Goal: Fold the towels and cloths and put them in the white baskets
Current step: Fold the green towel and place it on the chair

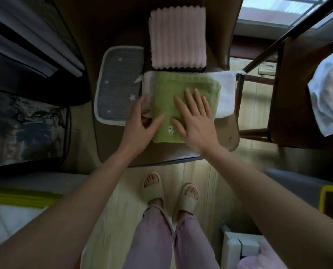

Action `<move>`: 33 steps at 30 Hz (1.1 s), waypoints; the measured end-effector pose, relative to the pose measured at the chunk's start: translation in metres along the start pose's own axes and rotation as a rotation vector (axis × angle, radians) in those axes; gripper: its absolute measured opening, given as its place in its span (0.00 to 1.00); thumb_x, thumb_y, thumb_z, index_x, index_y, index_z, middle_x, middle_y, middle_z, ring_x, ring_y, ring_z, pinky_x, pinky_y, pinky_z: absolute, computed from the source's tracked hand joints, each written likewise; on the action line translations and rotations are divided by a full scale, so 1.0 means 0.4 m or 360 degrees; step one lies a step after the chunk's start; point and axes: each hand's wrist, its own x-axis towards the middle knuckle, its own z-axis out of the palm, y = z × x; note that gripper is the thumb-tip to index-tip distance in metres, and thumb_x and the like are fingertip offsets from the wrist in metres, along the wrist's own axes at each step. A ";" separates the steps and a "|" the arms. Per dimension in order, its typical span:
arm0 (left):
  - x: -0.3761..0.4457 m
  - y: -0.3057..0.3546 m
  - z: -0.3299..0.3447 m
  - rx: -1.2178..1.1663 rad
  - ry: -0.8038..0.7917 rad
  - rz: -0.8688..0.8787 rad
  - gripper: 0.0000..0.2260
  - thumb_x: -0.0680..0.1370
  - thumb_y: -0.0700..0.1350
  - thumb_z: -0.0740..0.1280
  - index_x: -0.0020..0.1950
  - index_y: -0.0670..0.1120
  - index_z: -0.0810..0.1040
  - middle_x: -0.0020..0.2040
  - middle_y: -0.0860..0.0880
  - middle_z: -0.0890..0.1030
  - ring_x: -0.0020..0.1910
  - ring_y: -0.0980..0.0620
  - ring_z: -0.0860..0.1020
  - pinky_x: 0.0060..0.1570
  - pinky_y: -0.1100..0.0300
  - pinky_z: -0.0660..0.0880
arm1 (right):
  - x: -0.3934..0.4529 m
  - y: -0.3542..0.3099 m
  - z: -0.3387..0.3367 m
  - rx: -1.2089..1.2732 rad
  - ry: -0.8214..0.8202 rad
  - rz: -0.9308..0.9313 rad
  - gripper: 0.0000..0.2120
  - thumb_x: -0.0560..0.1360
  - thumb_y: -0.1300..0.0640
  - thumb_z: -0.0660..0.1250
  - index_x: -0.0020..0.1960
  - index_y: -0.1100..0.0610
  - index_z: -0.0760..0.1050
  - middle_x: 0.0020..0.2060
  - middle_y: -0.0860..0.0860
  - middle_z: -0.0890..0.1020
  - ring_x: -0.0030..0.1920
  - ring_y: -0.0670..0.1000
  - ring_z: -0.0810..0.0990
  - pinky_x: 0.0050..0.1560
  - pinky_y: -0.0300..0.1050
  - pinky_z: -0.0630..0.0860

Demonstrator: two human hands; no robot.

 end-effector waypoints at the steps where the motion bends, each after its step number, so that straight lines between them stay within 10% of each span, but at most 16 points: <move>1: -0.026 -0.017 -0.008 0.0169 -0.0095 0.0123 0.32 0.75 0.52 0.72 0.74 0.53 0.61 0.73 0.52 0.63 0.68 0.55 0.69 0.64 0.54 0.73 | 0.005 0.010 0.015 -0.0001 -0.0090 0.0035 0.31 0.80 0.38 0.46 0.79 0.50 0.50 0.79 0.55 0.49 0.78 0.56 0.43 0.76 0.50 0.37; 8: -0.034 -0.068 -0.012 0.0829 -0.0243 0.0662 0.32 0.73 0.46 0.73 0.75 0.48 0.65 0.78 0.48 0.58 0.71 0.50 0.66 0.61 0.47 0.75 | 0.054 0.028 0.036 0.0043 -0.0175 0.0124 0.31 0.80 0.35 0.42 0.79 0.45 0.45 0.79 0.52 0.45 0.78 0.54 0.39 0.76 0.51 0.35; 21: -0.052 -0.047 0.029 0.0867 -0.0089 0.0736 0.22 0.74 0.41 0.64 0.69 0.50 0.75 0.72 0.54 0.70 0.65 0.51 0.76 0.57 0.52 0.77 | 0.043 0.020 0.047 -0.0010 -0.0210 0.0152 0.30 0.80 0.35 0.43 0.79 0.44 0.42 0.79 0.51 0.41 0.78 0.53 0.36 0.75 0.54 0.31; 33: -0.057 -0.065 0.040 0.1395 -0.0399 0.0619 0.33 0.76 0.27 0.56 0.79 0.47 0.56 0.80 0.54 0.50 0.56 0.40 0.68 0.56 0.49 0.73 | 0.019 0.039 0.081 -0.0132 -0.0059 0.0083 0.30 0.81 0.36 0.45 0.79 0.44 0.43 0.79 0.53 0.42 0.78 0.54 0.38 0.76 0.54 0.35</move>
